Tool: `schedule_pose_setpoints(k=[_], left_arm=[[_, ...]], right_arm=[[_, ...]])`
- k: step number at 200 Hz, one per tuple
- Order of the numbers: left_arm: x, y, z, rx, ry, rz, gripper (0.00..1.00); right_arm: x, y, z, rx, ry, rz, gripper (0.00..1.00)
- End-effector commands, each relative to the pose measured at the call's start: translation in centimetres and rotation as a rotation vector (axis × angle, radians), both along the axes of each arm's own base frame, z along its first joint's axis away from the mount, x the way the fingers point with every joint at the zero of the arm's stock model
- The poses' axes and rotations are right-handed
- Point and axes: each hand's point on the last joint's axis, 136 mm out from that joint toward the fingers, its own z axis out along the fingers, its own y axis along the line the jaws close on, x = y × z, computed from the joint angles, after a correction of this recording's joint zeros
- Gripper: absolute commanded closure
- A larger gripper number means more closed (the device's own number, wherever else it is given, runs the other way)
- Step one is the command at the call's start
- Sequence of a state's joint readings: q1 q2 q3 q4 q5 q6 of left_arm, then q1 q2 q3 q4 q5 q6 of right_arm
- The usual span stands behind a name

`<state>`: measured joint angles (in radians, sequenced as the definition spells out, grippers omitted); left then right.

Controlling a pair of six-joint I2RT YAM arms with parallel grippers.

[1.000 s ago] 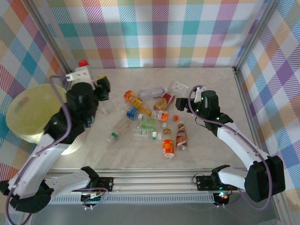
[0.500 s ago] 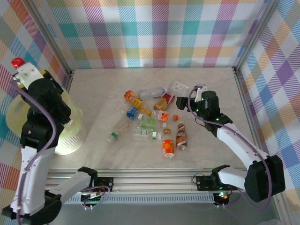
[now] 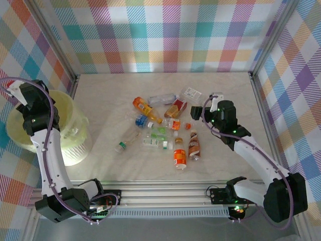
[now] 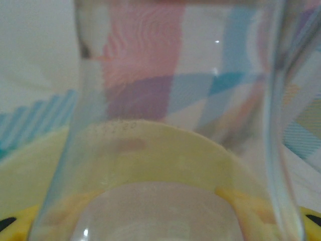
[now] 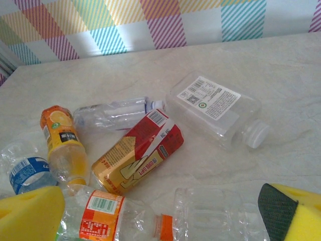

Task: Put the plastic bottles in the bin

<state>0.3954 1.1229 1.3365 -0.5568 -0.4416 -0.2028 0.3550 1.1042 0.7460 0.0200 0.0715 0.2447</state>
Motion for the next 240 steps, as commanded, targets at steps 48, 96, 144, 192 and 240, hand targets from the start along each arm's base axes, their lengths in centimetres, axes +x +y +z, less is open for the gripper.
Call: schedule_pose_setpoints(k=[48,96,144,192,240], left_arm=[[5.3,-4.6,-2.0,-0.218,-0.203,-0.282,0.44],[6.8,-7.6,-3.2,-0.231,-0.205,-0.401,0.43],[7.1,-10.5,-3.5,-0.070,-0.223,-0.626,0.36],[6.0,-9.1,-5.4,-0.017,-0.199,-0.554,0.28],[6.2,-8.9,-6.7,-0.068,-0.160,-0.536,0.19]], right_arm=[[-0.2,0.1,-0.3,-0.024,-0.008,0.014,0.00],[0.2,0.3,-0.5,-0.006,-0.005,0.006,0.00],[0.5,0.6,-0.7,0.004,0.003,0.014,0.00],[0.5,0.6,-1.0,-0.002,0.008,0.018,0.00],[0.3,0.2,-1.2,-0.014,0.012,0.003,0.00]])
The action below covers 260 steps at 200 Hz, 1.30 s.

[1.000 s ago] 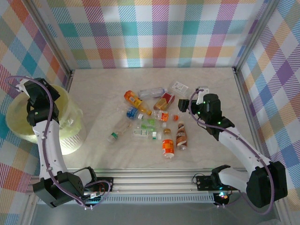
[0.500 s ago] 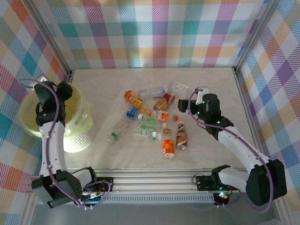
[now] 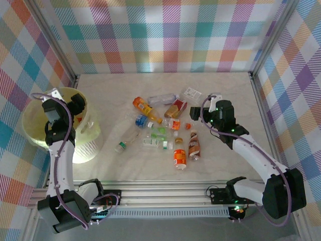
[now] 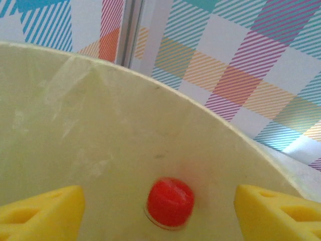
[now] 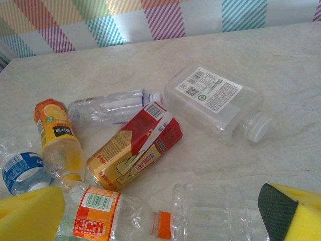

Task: Put the plastic bottles in the bin

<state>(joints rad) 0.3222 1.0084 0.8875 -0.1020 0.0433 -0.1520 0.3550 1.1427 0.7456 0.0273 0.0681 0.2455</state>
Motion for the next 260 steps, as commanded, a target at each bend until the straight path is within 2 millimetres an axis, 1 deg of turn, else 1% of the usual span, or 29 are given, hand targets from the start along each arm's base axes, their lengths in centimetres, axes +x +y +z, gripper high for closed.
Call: schedule_pose_setpoints(k=[1,29,45,76,84,88,91,114,142,167,174,180,203,205,211,221,229,238,260], left_arm=[[0.1,0.2,0.8,0.009,-0.018,0.010,0.19],[-0.4,0.4,1.4,0.000,-0.031,0.038,0.19],[-1.0,1.0,2.0,-0.008,-0.036,0.086,0.16],[-2.9,2.6,3.0,-0.033,-0.024,0.220,0.11],[-3.3,2.8,3.4,-0.046,-0.026,0.246,0.10],[-3.5,3.0,4.0,-0.049,-0.041,0.260,0.09],[-3.8,3.0,3.5,-0.057,-0.012,0.268,0.08],[-5.2,3.4,4.1,-0.113,0.005,0.337,0.04],[-5.6,2.8,4.9,-0.188,0.013,0.344,0.00],[-5.6,2.1,5.7,-0.228,0.026,0.325,0.00],[-5.7,2.0,6.4,-0.234,0.018,0.326,0.00],[-5.9,1.8,6.5,-0.241,0.024,0.328,0.00],[-5.8,0.1,8.4,-0.269,-0.005,0.238,0.00],[-5.5,-0.7,8.6,-0.270,-0.008,0.207,0.00],[-5.3,-1.7,9.2,-0.275,-0.020,0.164,0.00],[-5.2,-3.0,10.0,-0.275,-0.038,0.114,0.00],[-5.3,-3.9,10.5,-0.271,-0.047,0.085,0.00],[-5.4,-5.0,10.9,-0.263,-0.055,0.054,0.00],[-5.2,-7.7,11.7,-0.240,-0.069,-0.033,0.00]], right_arm=[[-0.1,0.0,0.0,-0.005,-0.018,-0.001,0.00],[-0.6,-0.5,-0.8,-0.003,0.005,-0.025,0.00],[-1.0,-1.0,-1.4,-0.008,0.026,-0.051,0.00],[-1.3,-1.7,-2.5,-0.016,0.073,-0.089,0.00],[-1.3,-1.9,-2.8,-0.012,0.093,-0.110,0.00],[-1.4,-2.1,-3.1,-0.010,0.106,-0.120,0.00],[-1.4,-2.2,-3.3,-0.010,0.117,-0.126,0.00],[-1.8,-2.7,-4.7,-0.003,0.188,-0.172,0.00],[-2.8,-3.1,-6.7,-0.019,0.276,-0.198,0.00],[-3.9,-3.5,-8.2,-0.044,0.341,-0.201,0.00],[-4.3,-3.5,-8.6,-0.051,0.358,-0.194,0.00],[-4.7,-3.3,-8.8,-0.051,0.374,-0.177,0.00],[-7.0,-1.2,-9.6,-0.006,0.453,-0.035,0.00],[-7.2,-1.2,-9.6,0.000,0.461,-0.031,0.00],[-7.7,-1.3,-10.0,0.017,0.492,-0.050,0.00],[-8.7,-2.1,-11.0,0.047,0.554,-0.126,0.00],[-9.5,-2.2,-11.5,0.073,0.588,-0.147,0.00],[-10.5,-2.1,-12.0,0.098,0.622,-0.152,0.00],[-12.4,-1.7,-12.5,0.131,0.662,-0.131,0.00]])
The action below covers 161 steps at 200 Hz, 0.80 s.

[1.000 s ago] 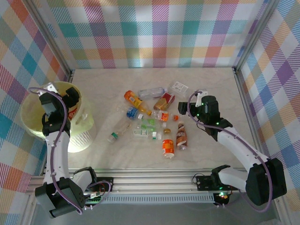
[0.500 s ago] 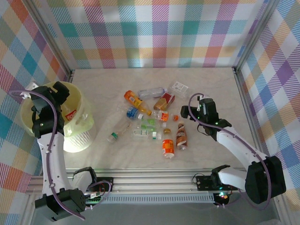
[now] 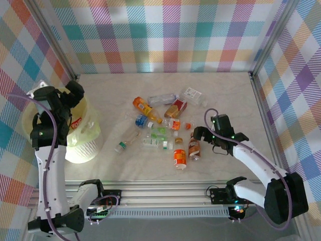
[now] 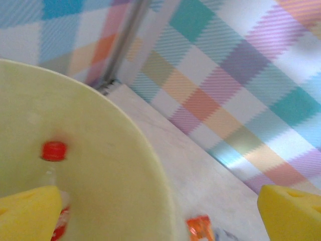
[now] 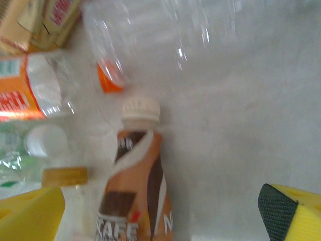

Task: Put the plastic bottles in the bin

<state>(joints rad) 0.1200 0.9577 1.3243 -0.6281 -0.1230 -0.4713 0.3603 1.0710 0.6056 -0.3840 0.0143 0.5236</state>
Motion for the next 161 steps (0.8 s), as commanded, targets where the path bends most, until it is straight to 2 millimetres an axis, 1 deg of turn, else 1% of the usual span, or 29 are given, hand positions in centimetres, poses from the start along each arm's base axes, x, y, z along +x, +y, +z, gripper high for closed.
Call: schedule_pose_setpoints(k=[1,20,38,54,70,89,103,124,134,142,149,153,161], left_arm=[[-0.5,-2.8,2.0,0.012,-0.050,-0.088,0.00],[0.0,-5.0,2.8,0.010,-0.082,-0.171,0.00],[0.9,-7.6,3.6,-0.014,-0.112,-0.280,0.00],[1.5,-10.3,4.2,-0.045,-0.142,-0.385,0.00],[1.8,-12.9,4.5,-0.060,-0.159,-0.464,0.00],[2.2,-15.8,4.3,-0.072,-0.156,-0.545,0.00],[2.5,-17.4,4.0,-0.087,-0.150,-0.575,0.00],[3.5,-19.5,2.8,-0.123,-0.129,-0.590,0.00],[3.9,-20.7,2.1,-0.137,-0.123,-0.614,0.00],[4.2,-21.9,1.9,-0.143,-0.136,-0.644,0.00],[4.4,-22.7,1.2,-0.145,-0.124,-0.657,0.00],[4.6,-23.2,1.7,-0.149,-0.150,-0.670,0.00],[4.9,-24.2,1.2,-0.149,-0.146,-0.693,0.00]], right_arm=[[-3.2,0.6,-1.1,0.074,0.109,-0.014,0.00],[-4.7,1.4,-1.4,0.107,0.126,0.044,0.00],[-5.9,2.2,-1.5,0.140,0.148,0.100,0.00],[-6.7,2.9,-1.7,0.151,0.162,0.136,0.00],[-7.1,3.4,-1.8,0.143,0.159,0.155,0.00],[-7.2,3.4,-2.2,0.107,0.158,0.147,0.00],[-7.2,3.5,-2.5,0.083,0.159,0.140,0.01],[-7.0,3.6,-3.0,0.062,0.157,0.137,0.05],[-6.9,3.9,-3.1,0.064,0.157,0.150,0.07],[-6.9,4.1,-3.4,0.060,0.162,0.157,0.08],[-6.9,4.1,-3.7,0.051,0.170,0.162,0.09],[-7.0,4.2,-3.8,0.045,0.176,0.164,0.09],[-6.9,4.0,-4.1,0.031,0.182,0.161,0.10]])
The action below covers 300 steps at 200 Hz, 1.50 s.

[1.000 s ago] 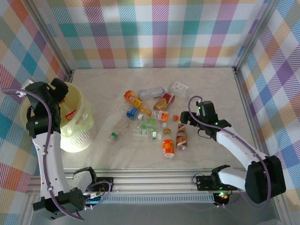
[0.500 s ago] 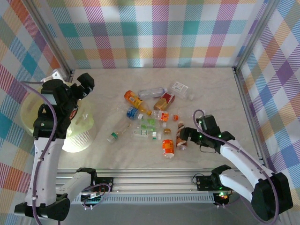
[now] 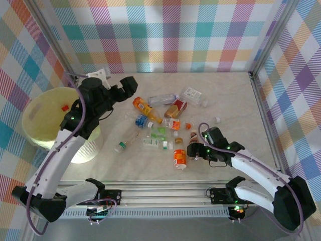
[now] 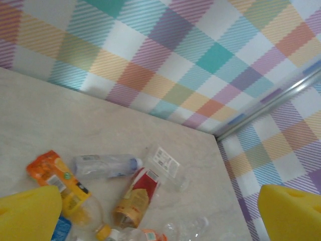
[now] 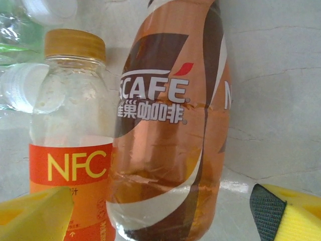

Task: Put the plastic bottles in the bin

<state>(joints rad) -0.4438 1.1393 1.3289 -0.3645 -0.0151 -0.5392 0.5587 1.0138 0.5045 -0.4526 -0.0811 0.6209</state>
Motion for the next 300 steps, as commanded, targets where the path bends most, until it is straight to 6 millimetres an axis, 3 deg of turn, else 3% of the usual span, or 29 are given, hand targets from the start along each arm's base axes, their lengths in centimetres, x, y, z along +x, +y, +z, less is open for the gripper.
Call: schedule_pose_setpoints(k=[1,31,65,116,164,189,226,235,266,300], left_arm=[[0.9,-2.7,0.6,-0.053,-0.055,-0.048,0.00],[1.7,-5.6,-1.9,-0.011,0.028,-0.099,0.00],[2.7,-7.3,-4.3,-0.027,0.096,-0.112,0.00],[3.0,-7.6,-5.8,-0.049,0.154,-0.095,0.00],[2.9,-7.6,-8.7,-0.054,0.252,-0.076,0.00],[2.4,-8.6,-10.5,-0.082,0.308,-0.106,0.00],[1.7,-10.2,-12.2,-0.069,0.355,-0.187,0.00],[1.9,-10.7,-11.8,-0.084,0.331,-0.207,0.00],[1.5,-11.0,-12.5,-0.087,0.344,-0.236,0.00],[0.2,-14.3,-12.1,-0.161,0.297,-0.413,0.00]], right_arm=[[0.1,-0.2,-1.0,-0.036,0.007,-0.007,0.10],[0.4,-0.9,-1.7,-0.103,-0.008,-0.018,0.12],[1.0,-0.2,-2.3,-0.124,-0.034,0.039,0.14],[1.6,-0.2,-3.7,-0.170,-0.040,0.061,0.26],[2.3,-0.4,-2.8,-0.176,-0.103,0.054,0.42],[3.0,0.0,-2.1,-0.161,-0.139,0.058,0.49],[4.2,0.5,-0.2,-0.156,-0.220,0.078,0.55],[4.5,0.7,0.6,-0.149,-0.246,0.089,0.56],[5.8,1.9,4.2,-0.073,-0.371,0.102,0.59],[7.0,4.3,8.6,0.057,-0.512,0.143,0.59]])
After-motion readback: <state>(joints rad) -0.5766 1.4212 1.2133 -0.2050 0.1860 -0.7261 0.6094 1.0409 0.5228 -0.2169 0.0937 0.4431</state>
